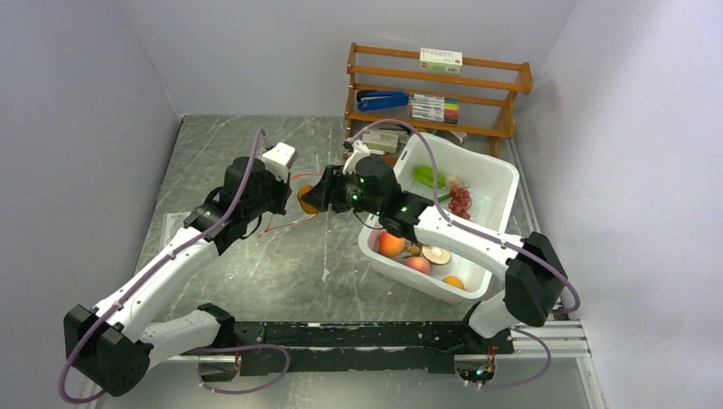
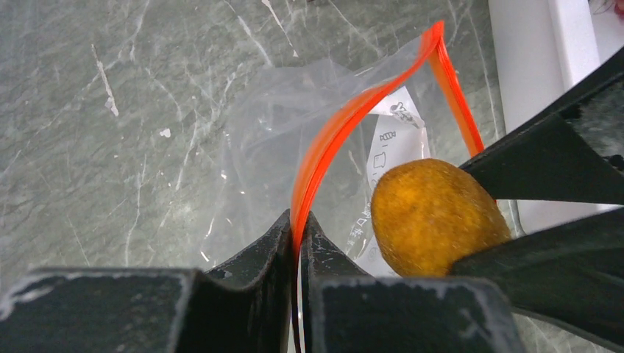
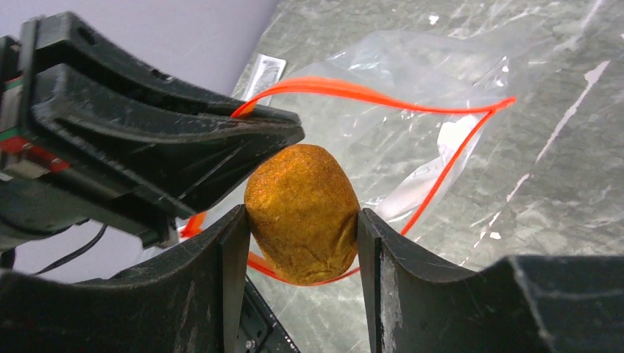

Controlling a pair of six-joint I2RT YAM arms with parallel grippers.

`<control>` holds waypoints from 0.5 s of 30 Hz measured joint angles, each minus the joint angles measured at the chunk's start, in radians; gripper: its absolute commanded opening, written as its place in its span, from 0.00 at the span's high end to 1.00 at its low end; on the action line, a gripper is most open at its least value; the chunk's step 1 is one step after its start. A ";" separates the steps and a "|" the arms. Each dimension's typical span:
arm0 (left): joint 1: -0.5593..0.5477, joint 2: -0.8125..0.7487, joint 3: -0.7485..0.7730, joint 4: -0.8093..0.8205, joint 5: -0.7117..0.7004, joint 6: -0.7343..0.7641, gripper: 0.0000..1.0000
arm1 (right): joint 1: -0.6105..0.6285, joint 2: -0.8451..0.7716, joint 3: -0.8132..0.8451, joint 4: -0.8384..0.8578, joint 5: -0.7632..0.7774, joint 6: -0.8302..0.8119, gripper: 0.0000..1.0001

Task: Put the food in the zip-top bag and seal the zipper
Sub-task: Place the fake fruit in the zipper food storage bag.

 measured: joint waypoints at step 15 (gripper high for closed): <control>0.000 0.021 -0.004 0.006 0.019 -0.008 0.93 | 0.002 0.051 0.074 -0.130 0.097 0.059 0.37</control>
